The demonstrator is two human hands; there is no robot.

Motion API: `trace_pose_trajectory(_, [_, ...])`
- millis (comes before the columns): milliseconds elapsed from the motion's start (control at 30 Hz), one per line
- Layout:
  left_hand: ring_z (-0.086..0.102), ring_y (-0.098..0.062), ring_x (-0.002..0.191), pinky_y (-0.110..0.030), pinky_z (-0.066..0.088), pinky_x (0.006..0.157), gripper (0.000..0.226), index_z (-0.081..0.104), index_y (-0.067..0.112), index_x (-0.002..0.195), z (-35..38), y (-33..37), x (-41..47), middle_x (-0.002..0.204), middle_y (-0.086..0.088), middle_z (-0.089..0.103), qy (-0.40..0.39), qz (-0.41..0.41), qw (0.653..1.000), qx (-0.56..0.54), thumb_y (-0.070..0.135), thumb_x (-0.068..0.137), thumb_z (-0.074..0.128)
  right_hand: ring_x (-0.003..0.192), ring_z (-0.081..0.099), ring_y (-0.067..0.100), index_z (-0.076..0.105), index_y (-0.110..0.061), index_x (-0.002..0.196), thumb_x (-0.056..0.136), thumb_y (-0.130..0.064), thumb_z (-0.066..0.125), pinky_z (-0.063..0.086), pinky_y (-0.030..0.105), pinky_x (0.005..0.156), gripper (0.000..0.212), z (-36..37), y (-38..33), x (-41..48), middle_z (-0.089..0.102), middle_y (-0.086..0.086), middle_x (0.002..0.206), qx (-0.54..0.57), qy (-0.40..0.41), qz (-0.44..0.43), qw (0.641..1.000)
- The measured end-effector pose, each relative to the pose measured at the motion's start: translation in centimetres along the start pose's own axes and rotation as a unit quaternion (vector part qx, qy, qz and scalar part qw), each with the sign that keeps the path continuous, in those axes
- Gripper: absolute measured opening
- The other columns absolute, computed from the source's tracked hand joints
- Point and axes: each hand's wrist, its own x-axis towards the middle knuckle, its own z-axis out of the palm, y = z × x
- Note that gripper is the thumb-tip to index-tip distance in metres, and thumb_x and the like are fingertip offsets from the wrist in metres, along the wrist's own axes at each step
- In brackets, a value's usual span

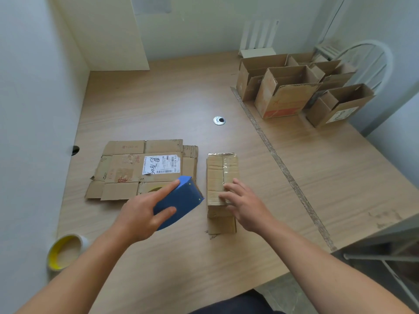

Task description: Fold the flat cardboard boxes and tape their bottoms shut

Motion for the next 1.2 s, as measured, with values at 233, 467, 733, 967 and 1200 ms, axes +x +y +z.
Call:
trace_pose_trajectory(233, [0.049, -0.017, 0.06, -0.025, 0.039, 0.048, 0.053, 0.034, 0.044, 0.148, -0.6, 0.3, -0.5, 0.079, 0.011, 0.05, 0.075, 0.192, 0.973, 0.107, 0.054, 0.097, 0.042, 0.153, 0.015, 0.018, 0.064, -0.025, 0.122, 0.097, -0.03, 0.061, 0.027, 0.044, 0.117, 0.026, -2.1, 0.0, 0.5, 0.043, -0.009, 0.152, -0.018, -0.031, -0.023, 0.999])
trace_pose_trajectory(467, [0.048, -0.015, 0.063, -0.026, 0.043, 0.05, 0.052, 0.041, 0.036, 0.145, -1.2, 0.9, -0.5, 0.081, 0.013, 0.046, 0.054, 0.228, 0.967, 0.1, 0.048, 0.095, 0.05, 0.145, 0.018, 0.001, 0.047, -0.028, 0.145, 0.094, -0.034, 0.067, 0.013, 0.016, 0.114, 0.055, -4.8, -3.9, 1.0, 0.044, -0.015, 0.147, 0.206, 0.033, -0.001, 0.978])
trace_pose_trajectory(733, [0.046, -0.011, 0.065, -0.027, 0.044, 0.048, 0.055, 0.038, 0.038, 0.147, -1.3, 2.4, -0.2, 0.078, 0.012, 0.051, 0.03, 0.236, 0.968, 0.084, 0.05, 0.094, 0.05, 0.121, 0.045, -0.003, 0.07, -0.024, 0.094, 0.093, -0.028, 0.068, 0.034, 0.017, 0.103, 0.005, -4.4, -4.7, 2.1, 0.057, -0.012, 0.13, 0.264, 0.011, 0.042, 0.963])
trace_pose_trajectory(967, [0.062, -0.013, 0.089, -0.033, 0.054, 0.073, 0.062, 0.024, 0.065, 0.143, -1.5, 2.2, 0.1, 0.111, 0.016, 0.066, -0.05, 0.155, 0.987, 0.012, 0.061, 0.086, 0.05, 0.124, 0.049, 0.007, 0.062, -0.031, 0.069, 0.09, -0.027, 0.072, 0.037, 0.026, 0.103, 0.023, -4.7, -4.2, 1.0, 0.058, -0.011, 0.125, 0.278, 0.021, 0.061, 0.958])
trace_pose_trajectory(1200, [0.06, -0.006, 0.097, -0.027, 0.05, 0.085, 0.063, 0.018, 0.079, 0.132, -2.0, 3.4, 1.9, 0.119, 0.02, 0.063, -0.202, 0.089, 0.975, -0.031, 0.071, 0.077, 0.046, 0.116, 0.053, 0.003, 0.067, -0.022, 0.072, 0.089, -0.025, 0.073, 0.038, 0.013, 0.092, 0.018, -3.8, -3.0, -0.6, 0.056, -0.012, 0.118, 0.29, 0.037, 0.083, 0.953])
